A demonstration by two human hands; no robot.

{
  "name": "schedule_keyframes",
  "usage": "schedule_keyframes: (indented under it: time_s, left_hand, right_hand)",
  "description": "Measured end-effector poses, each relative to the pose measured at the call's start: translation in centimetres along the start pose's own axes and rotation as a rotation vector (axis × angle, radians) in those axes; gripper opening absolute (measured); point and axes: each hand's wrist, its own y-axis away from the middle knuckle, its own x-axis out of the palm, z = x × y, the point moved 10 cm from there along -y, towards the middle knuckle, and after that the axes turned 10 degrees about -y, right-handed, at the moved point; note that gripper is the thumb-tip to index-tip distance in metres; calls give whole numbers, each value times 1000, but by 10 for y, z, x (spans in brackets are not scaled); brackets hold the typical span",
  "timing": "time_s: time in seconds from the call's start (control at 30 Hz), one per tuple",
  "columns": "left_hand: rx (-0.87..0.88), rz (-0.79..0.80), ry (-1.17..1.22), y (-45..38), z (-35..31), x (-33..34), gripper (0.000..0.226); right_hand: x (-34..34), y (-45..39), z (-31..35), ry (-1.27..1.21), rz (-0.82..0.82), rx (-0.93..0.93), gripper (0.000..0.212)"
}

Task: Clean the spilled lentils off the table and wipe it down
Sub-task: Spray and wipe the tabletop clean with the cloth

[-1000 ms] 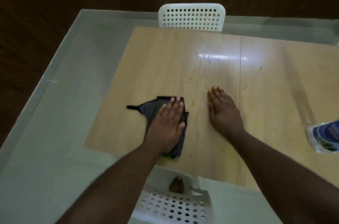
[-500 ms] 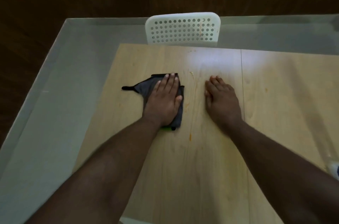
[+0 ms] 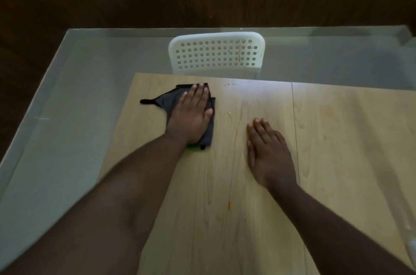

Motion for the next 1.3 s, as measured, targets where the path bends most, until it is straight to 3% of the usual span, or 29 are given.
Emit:
schedule_keyframes:
  time_s: [0.1, 0.2, 0.3, 0.43, 0.53, 0.7, 0.8, 0.97, 1.07, 1.2, 1.3]
  left_hand:
    - [39, -13, 23, -27, -40, -10, 68]
    - [211, -3, -11, 6, -84, -10, 69]
    - [305, 13, 0, 32, -70, -4, 68]
    - [123, -3, -29, -13, -11, -8, 69]
    - [21, -20, -10, -53, -11, -13, 68]
    - [273, 0, -15, 3, -91, -10, 68]
    - [379, 14, 2, 40, -81, -7, 67]
    - [97, -18, -36, -17, -22, -11, 69]
    - [41, -16, 10, -27, -46, -12, 69]
    - [211, -40, 2, 56, -113, -6, 69]
    - [291, -21, -4, 150, -123, 3, 68]
  right_hand:
    - [1, -2, -1, 16, -6, -14, 59]
    - [-1, 0, -2, 14, -1, -12, 58]
    - [0, -1, -3, 20, 7, 4, 59]
    - [0, -2, -2, 26, -1, 5, 59]
    - [2, -5, -3, 26, -12, 0, 59]
    - [0, -1, -7, -10, -28, 29, 58]
    - [-3, -1, -5, -8, -39, 25, 58]
    - [-4, -3, -2, -12, -46, 9, 58]
    - [-8, -2, -2, -60, -77, -3, 55]
    - [-21, 4, -7, -181, -129, 47, 52]
    - [-25, 13, -7, -213, -136, 48, 51]
